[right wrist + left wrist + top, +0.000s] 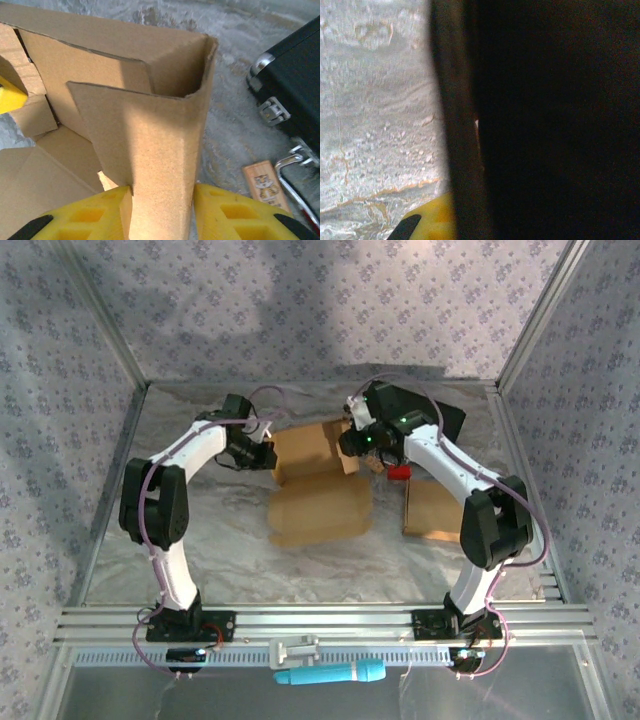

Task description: Fold the paper box

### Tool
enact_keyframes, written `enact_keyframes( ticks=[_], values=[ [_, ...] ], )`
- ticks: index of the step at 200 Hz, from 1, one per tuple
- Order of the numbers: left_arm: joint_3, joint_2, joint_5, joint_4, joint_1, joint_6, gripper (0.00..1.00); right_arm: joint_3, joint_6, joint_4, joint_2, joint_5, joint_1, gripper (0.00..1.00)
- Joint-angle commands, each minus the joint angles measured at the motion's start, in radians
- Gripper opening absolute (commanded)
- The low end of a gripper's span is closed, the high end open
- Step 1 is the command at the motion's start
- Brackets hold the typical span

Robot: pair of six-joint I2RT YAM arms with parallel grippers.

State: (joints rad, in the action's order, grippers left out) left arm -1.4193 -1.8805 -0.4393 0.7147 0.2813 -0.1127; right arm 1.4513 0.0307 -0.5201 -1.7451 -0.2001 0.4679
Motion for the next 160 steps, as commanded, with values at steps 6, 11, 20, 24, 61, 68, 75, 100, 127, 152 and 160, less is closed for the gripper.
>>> enact_keyframes(
  ticks=[6, 11, 20, 24, 61, 68, 75, 100, 127, 152, 160],
  values=[
    [0.048, 0.064, 0.082, -0.03, 0.008, 0.024, 0.0, -0.052, 0.026, 0.068, -0.012, 0.031, 0.024, 0.38],
    [0.057, 0.069, 0.097, -0.031, 0.011, 0.024, 0.0, -0.063, 0.031, 0.081, -0.011, 0.041, 0.03, 0.38],
    [0.078, 0.081, 0.129, -0.076, 0.017, 0.026, 0.0, -0.094, 0.034, 0.107, -0.011, 0.056, 0.034, 0.37],
    [0.087, 0.086, 0.144, -0.086, 0.021, 0.027, 0.0, -0.107, 0.035, 0.126, -0.008, 0.059, 0.037, 0.37],
    [0.17, 0.135, 0.256, -0.17, 0.057, 0.024, 0.0, -0.321, 0.04, 0.383, 0.051, 0.081, 0.069, 0.31],
    [0.184, 0.143, 0.278, -0.183, 0.064, 0.024, 0.0, -0.345, 0.045, 0.416, 0.058, 0.072, 0.069, 0.31],
    [0.201, 0.153, 0.292, -0.197, 0.069, 0.02, 0.0, -0.376, 0.054, 0.453, 0.065, 0.065, 0.07, 0.31],
    [0.259, 0.184, 0.346, -0.246, 0.092, 0.021, 0.0, -0.479, 0.042, 0.594, 0.088, 0.106, 0.091, 0.32],
    [0.316, 0.215, 0.4, -0.292, 0.12, 0.027, 0.0, -0.542, 0.051, 0.69, 0.086, 0.149, 0.101, 0.32],
    [0.37, 0.245, 0.457, -0.328, 0.149, 0.026, 0.0, -0.565, 0.072, 0.743, 0.08, 0.166, 0.098, 0.33],
    [0.389, 0.257, 0.468, -0.344, 0.154, 0.02, 0.0, -0.568, 0.074, 0.755, 0.08, 0.172, 0.101, 0.33]
  ],
)
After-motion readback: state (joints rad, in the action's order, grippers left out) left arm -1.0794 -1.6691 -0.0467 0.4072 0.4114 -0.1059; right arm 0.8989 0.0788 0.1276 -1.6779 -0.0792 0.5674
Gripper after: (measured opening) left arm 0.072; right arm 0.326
